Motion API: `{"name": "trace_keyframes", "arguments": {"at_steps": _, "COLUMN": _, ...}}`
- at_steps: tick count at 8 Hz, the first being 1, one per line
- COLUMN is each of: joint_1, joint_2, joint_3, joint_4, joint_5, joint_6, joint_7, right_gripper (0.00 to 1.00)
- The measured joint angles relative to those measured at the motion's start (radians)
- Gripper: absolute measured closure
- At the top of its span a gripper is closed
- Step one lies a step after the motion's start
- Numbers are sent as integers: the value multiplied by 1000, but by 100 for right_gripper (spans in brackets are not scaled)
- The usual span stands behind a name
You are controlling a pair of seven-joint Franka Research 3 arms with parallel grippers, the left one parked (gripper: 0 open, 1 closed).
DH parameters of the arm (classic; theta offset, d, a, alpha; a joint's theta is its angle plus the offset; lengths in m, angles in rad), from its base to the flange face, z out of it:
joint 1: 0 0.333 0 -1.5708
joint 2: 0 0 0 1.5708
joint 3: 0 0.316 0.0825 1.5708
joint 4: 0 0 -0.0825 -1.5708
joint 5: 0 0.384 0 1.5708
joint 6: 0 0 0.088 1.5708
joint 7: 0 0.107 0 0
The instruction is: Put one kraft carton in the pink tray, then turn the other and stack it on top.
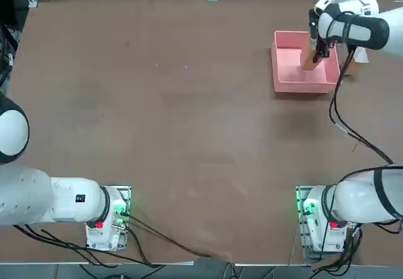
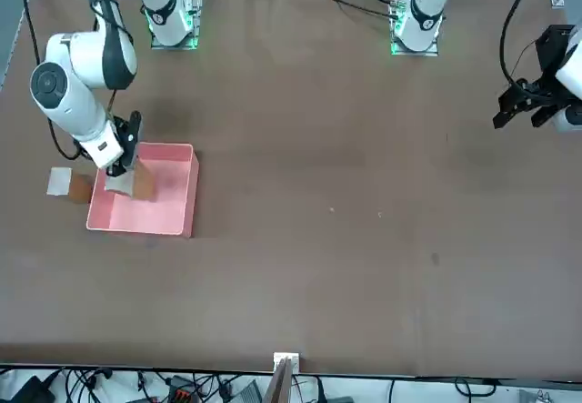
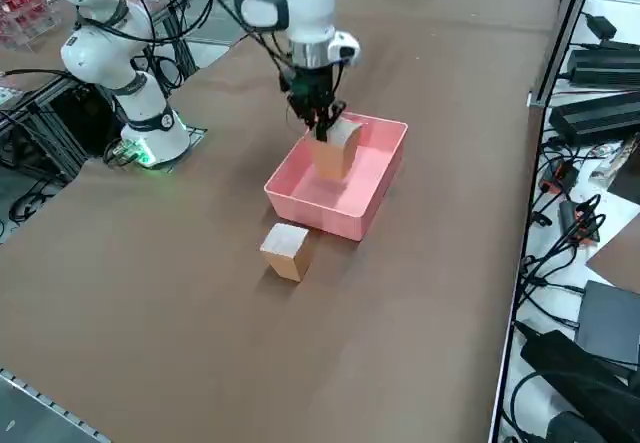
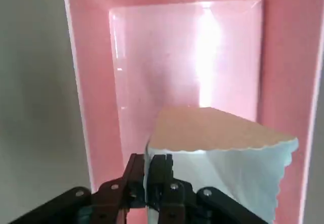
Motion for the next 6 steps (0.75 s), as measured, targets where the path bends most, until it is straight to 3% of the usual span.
{"name": "trace_keyframes", "arguments": {"at_steps": 6, "joint_1": -1, "joint_2": 88, "joint_3": 6, "joint_4": -7, "joint_5": 0, "joint_6": 89, "joint_7": -31, "right_gripper": 97}}
